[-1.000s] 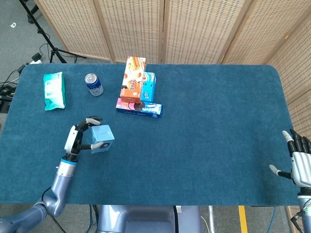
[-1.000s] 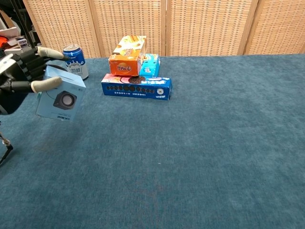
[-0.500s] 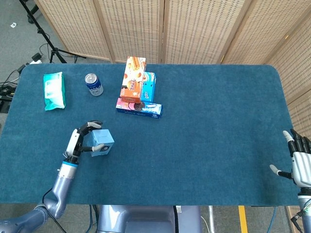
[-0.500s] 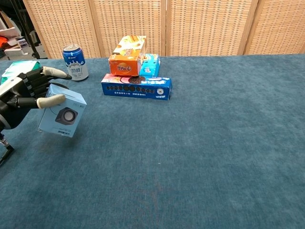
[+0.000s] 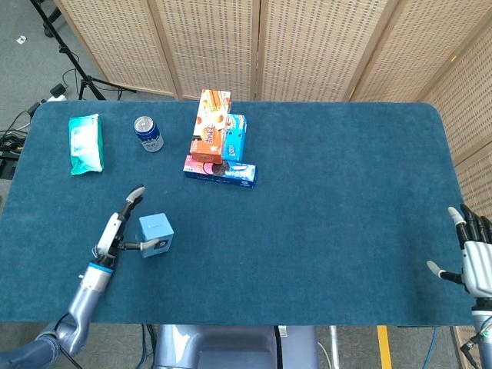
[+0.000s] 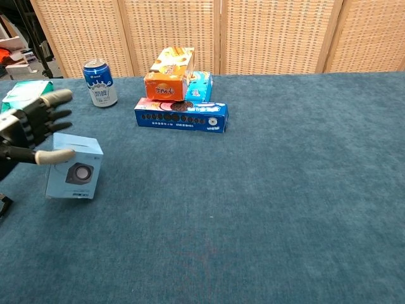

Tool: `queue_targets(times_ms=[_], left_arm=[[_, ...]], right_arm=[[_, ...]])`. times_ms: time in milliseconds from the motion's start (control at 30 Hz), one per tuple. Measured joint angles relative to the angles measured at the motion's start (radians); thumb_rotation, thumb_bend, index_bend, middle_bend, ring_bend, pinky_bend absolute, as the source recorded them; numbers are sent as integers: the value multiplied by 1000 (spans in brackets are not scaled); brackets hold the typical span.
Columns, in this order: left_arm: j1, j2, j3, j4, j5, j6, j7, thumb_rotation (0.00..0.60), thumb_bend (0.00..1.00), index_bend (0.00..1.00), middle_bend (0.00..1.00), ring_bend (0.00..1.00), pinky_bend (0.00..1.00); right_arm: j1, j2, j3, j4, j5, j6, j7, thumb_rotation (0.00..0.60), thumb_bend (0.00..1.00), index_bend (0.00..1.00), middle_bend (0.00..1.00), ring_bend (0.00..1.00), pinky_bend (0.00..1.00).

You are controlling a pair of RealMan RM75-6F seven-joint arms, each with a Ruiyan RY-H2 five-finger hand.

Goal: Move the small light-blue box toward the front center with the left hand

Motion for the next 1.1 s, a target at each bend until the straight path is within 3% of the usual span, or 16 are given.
queue_targets(times_ms=[267,400,633,900,1000,1100], left_arm=[[60,88,14,-124,59,189,41,600,0,73,0,0,14],[76,139,14,-191,75,234,111,600,0,71,0,0,0],[87,285,16,-340,71,213,433,600,0,0,0,0,0],[131,572,39,-642,-37,97,972,600,0,0,0,0,0],[153,660,46,-741,-88,49,1074,600,0,0,0,0,0],[172,697,49,-778,-109,21,1091,600,0,0,0,0,0]], right_arm=[[-1,0,-2,-5,-6,3,-3,600,0,0,0,0,0],[-1,1,-3,-6,-8,4,-3,600,0,0,0,0,0],[-5,6,-6,-12,-19,14,5,600,0,0,0,0,0],[-13,6,-10,-19,-36,35,-7,600,0,0,0,0,0],[-13,-1,-15,-21,-48,42,-26,600,0,0,0,0,0],[-15,-4,-17,-23,-52,48,-37,600,0,0,0,0,0]])
